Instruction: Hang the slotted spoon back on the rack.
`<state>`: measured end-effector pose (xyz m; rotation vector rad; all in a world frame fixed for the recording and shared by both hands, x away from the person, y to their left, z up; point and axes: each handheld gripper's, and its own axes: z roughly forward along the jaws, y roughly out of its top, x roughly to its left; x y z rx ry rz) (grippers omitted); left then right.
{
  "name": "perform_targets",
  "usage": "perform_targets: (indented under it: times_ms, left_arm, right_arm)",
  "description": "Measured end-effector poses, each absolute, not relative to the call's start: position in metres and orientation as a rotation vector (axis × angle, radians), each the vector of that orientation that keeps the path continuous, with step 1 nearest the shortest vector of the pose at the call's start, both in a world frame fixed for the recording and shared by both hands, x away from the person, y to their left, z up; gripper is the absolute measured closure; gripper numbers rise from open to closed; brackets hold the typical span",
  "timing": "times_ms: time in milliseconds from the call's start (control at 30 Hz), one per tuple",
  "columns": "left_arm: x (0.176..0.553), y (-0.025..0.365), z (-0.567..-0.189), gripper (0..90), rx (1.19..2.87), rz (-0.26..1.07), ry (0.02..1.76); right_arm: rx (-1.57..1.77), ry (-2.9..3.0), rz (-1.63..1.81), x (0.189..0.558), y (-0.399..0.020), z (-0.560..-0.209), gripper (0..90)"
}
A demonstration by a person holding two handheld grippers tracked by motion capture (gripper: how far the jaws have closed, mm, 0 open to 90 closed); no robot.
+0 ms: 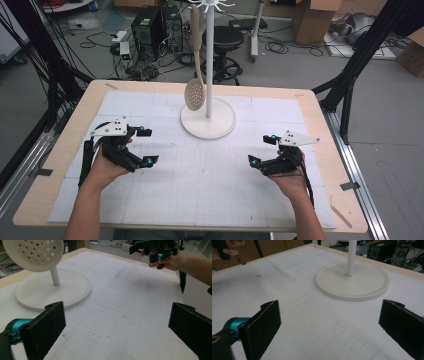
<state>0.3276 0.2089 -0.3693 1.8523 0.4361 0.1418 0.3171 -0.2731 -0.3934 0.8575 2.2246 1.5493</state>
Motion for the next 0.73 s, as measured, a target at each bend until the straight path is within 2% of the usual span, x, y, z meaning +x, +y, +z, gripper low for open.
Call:
perform_targets:
  times_ms: [733]
  left_arm:
    - [0.3303, 0.2104, -0.3804, 1.7, 1.860, 0.138, 0.470]
  right_arm:
    - [0.863, 2.225, 1.549, 0.3171, -0.2737, -0.3936, 3.0]
